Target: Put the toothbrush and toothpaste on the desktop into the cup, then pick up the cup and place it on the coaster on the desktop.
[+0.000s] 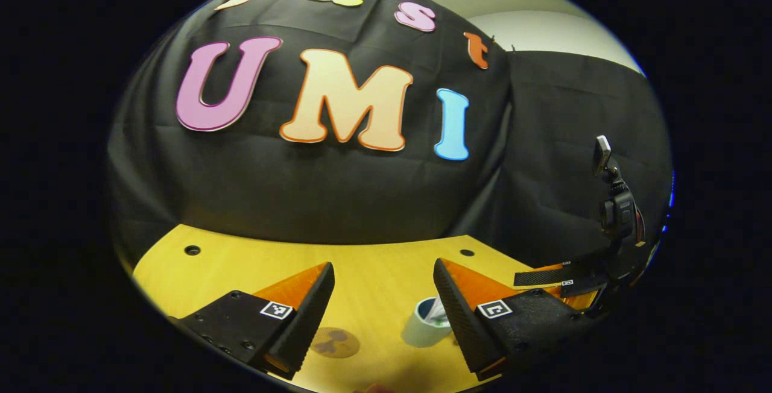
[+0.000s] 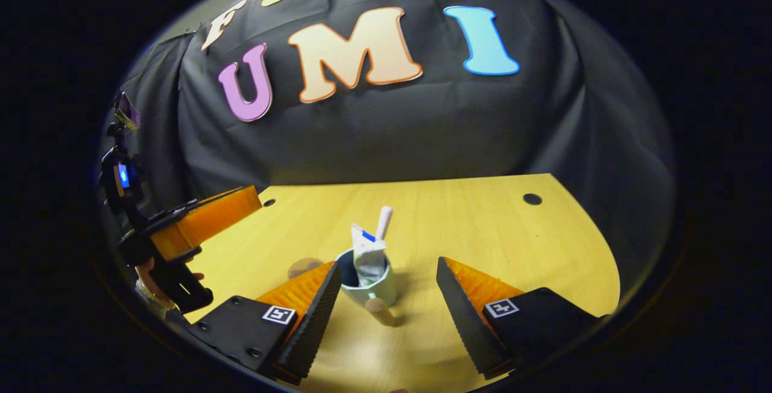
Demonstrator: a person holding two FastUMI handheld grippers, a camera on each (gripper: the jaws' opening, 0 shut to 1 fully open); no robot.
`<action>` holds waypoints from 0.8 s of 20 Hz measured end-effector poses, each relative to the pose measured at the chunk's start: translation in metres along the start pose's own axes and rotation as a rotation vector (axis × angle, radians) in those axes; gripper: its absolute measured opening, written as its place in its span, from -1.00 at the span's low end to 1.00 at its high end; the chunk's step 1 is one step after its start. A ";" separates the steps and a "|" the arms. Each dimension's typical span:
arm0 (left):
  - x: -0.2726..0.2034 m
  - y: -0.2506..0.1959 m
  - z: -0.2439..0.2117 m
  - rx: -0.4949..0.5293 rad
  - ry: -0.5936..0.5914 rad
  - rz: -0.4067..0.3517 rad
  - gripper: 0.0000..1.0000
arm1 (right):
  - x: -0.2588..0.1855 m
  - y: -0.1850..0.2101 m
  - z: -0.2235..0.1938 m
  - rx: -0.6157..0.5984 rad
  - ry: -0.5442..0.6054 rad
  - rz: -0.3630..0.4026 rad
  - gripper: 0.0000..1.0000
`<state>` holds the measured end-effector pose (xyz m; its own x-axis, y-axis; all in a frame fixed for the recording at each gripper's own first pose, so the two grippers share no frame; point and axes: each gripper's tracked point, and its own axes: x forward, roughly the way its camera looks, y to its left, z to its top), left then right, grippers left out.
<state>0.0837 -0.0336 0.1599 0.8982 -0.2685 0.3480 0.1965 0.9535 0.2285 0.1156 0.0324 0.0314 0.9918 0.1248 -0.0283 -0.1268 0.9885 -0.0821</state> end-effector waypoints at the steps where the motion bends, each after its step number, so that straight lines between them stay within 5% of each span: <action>1: -0.006 0.011 0.002 0.001 0.005 0.033 0.89 | 0.007 0.004 -0.003 -0.017 0.031 0.021 0.83; 3: -0.023 0.029 0.001 0.006 0.018 0.096 0.89 | 0.020 0.013 -0.012 -0.052 0.093 0.057 0.98; 16: -0.100 0.089 -0.039 -0.071 0.130 0.388 0.91 | 0.068 0.009 -0.084 -0.296 0.475 0.093 0.87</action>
<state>0.0265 0.0838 0.1103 0.9522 0.1278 0.2775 -0.1438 0.9889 0.0381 0.1801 0.0428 -0.0552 0.8682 0.0904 -0.4879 -0.2803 0.9008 -0.3318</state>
